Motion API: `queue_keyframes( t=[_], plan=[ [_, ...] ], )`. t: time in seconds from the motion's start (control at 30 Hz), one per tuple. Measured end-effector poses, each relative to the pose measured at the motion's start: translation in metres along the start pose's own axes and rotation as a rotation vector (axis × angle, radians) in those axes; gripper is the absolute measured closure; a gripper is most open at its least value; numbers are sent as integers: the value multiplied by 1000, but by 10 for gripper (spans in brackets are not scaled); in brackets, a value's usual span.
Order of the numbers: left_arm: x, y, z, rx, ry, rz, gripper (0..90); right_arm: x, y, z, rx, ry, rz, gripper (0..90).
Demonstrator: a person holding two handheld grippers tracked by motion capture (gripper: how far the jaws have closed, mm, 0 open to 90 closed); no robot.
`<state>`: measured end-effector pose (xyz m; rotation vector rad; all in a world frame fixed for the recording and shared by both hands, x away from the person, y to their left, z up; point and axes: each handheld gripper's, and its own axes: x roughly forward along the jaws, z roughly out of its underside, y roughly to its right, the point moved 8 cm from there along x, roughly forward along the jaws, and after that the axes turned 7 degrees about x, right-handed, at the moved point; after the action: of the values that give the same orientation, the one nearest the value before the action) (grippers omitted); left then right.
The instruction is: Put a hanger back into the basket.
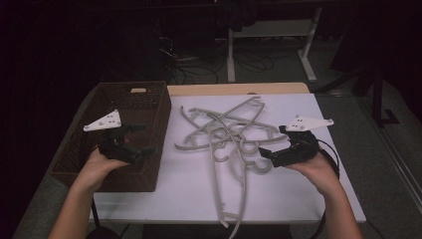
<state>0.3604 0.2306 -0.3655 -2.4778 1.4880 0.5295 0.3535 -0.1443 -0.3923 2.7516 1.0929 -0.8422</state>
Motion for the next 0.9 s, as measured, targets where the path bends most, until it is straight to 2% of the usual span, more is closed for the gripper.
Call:
queue_keyframes(
  t=[0.13,0.3,0.47,0.53,0.73,0.77,0.8,0.83,0.87,0.9],
  plan=[
    [2,3,-3,-3,-7,-4,0,0,2,1,7,1,3,0],
    [9,11,-17,10,-5,-7,0,3,4,5,9,-14,0,0],
    [22,20,-31,15,-3,2,0,4,6,8,8,-22,-2,0],
    [28,22,-36,10,1,3,0,6,7,13,3,-36,-1,0],
    [55,37,-44,27,-32,18,0,10,10,24,0,-60,-2,0],
    [65,41,-44,33,-48,26,0,10,12,28,5,-64,-2,0],
    [65,41,-44,33,-48,26,0,10,12,28,5,-64,-2,0],
    [76,44,-43,29,-61,33,0,10,13,31,7,-66,-7,0],
    [76,44,-43,29,-61,33,0,10,13,31,7,-66,-7,0],
    [87,48,-42,33,-79,43,0,10,14,33,11,-65,-10,0]
  ],
)
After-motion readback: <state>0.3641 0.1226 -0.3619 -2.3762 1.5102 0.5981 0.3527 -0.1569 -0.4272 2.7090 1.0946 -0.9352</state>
